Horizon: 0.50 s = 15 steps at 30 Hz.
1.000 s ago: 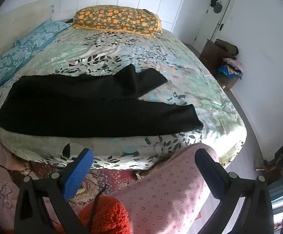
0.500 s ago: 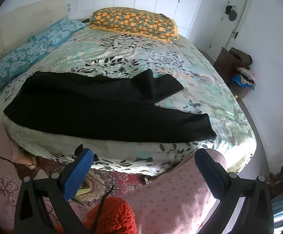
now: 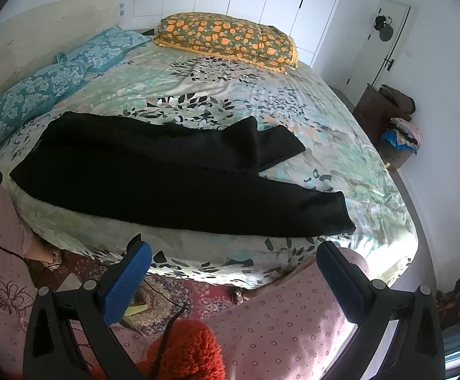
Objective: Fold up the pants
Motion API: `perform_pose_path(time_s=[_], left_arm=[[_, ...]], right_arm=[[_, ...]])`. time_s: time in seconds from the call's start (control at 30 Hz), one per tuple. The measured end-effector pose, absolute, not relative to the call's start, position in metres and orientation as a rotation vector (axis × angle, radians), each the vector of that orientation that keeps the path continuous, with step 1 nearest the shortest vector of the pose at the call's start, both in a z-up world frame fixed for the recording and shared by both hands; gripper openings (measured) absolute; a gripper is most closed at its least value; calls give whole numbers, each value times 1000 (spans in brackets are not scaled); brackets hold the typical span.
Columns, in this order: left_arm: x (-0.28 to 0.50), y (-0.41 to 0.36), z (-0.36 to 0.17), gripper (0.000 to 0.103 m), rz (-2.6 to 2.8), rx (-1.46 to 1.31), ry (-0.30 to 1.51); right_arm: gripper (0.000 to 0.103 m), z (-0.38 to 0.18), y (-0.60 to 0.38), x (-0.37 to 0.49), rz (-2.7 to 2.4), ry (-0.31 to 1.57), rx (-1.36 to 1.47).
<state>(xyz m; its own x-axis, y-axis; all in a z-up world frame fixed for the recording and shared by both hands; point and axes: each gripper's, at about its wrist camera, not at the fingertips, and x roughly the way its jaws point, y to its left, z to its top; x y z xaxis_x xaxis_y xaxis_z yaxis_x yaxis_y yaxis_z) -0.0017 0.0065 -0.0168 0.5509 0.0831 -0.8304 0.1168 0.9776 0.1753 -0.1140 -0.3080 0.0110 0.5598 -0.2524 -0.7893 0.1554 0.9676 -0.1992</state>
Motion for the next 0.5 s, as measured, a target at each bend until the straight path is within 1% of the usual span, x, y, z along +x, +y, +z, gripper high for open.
perform_pose_path(time_s=[0.5], left_arm=[[-1, -1, -20, 102, -39, 253, 1004]], right_arm=[[103, 7, -312, -112, -236, 962, -94]])
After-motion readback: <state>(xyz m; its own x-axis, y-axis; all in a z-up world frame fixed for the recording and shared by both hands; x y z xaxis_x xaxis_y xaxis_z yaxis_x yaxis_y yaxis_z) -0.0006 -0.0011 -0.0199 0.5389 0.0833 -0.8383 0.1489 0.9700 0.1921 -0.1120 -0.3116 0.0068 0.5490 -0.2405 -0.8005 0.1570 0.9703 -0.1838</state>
